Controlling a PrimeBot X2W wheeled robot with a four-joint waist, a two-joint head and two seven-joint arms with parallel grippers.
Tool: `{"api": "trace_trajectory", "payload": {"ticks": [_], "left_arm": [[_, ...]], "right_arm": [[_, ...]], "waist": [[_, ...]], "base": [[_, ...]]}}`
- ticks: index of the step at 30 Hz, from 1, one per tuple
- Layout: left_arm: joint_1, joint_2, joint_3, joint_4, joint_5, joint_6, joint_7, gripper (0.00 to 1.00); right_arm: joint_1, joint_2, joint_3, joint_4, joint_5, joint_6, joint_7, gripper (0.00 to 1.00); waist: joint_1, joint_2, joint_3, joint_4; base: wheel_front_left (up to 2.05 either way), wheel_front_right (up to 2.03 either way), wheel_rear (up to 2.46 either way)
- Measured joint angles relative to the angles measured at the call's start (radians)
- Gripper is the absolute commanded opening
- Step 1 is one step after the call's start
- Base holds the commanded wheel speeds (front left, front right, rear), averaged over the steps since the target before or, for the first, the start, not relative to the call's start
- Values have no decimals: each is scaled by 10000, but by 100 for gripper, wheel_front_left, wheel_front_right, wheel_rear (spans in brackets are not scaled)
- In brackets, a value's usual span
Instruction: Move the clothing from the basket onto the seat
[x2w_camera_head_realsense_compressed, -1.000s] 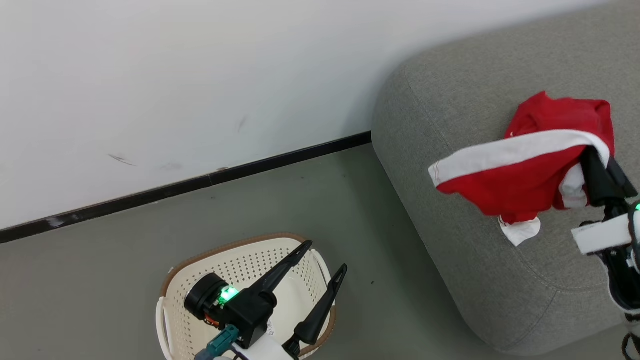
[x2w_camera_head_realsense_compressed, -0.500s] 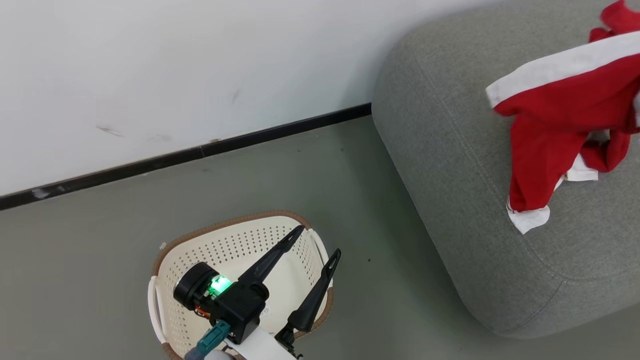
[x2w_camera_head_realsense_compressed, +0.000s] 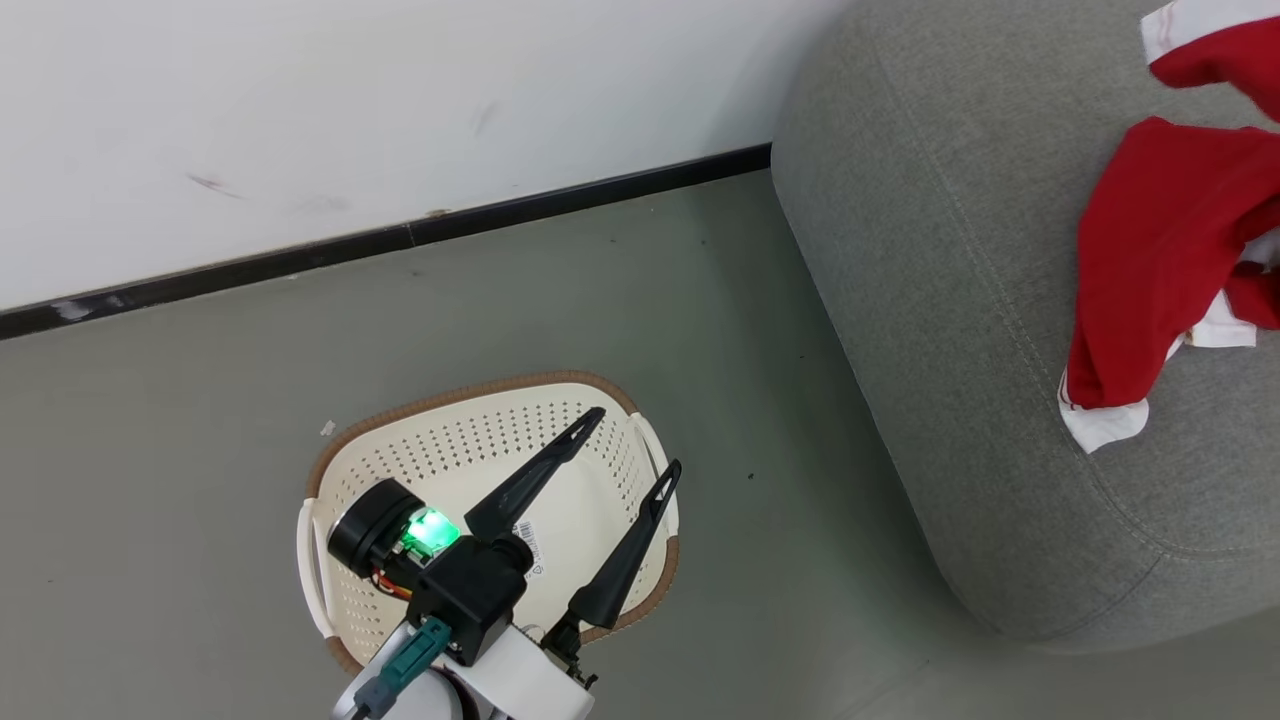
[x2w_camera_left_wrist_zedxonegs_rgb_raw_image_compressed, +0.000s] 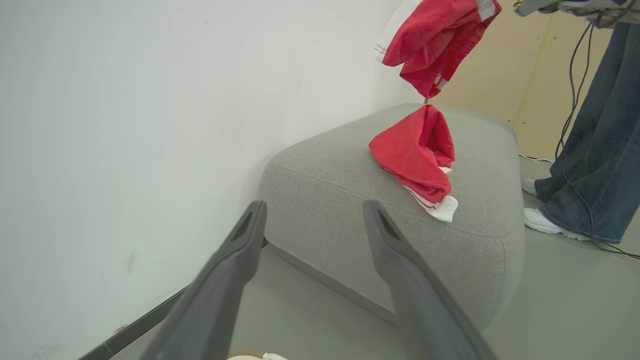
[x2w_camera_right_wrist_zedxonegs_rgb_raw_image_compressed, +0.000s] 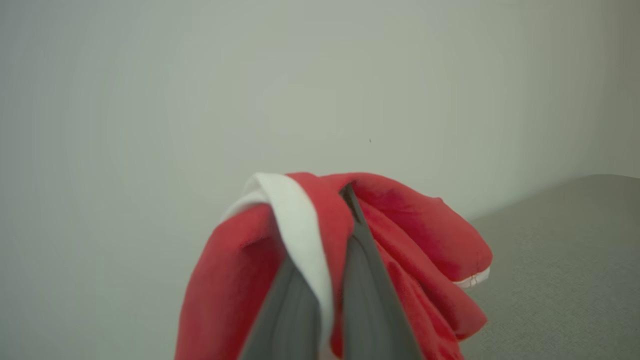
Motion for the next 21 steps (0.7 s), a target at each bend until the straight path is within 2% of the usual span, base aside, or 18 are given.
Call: {"api": "trace_trajectory", "payload": {"ticks": [14,21], "left_arm": [[-387,121,-59,-656,190,-4,169,100],[-523,151,-109,-920,334,-17,280,100]], "right_arm": [[-529,-752,-1519,1457,-290,0,-209,0],[-309,-410,-2155,2888,-318,-2,-374,0]], "waist": [[0,0,776,346],[0,0,1269,564]], "base": [[0,0,0],[0,0,0]]}}
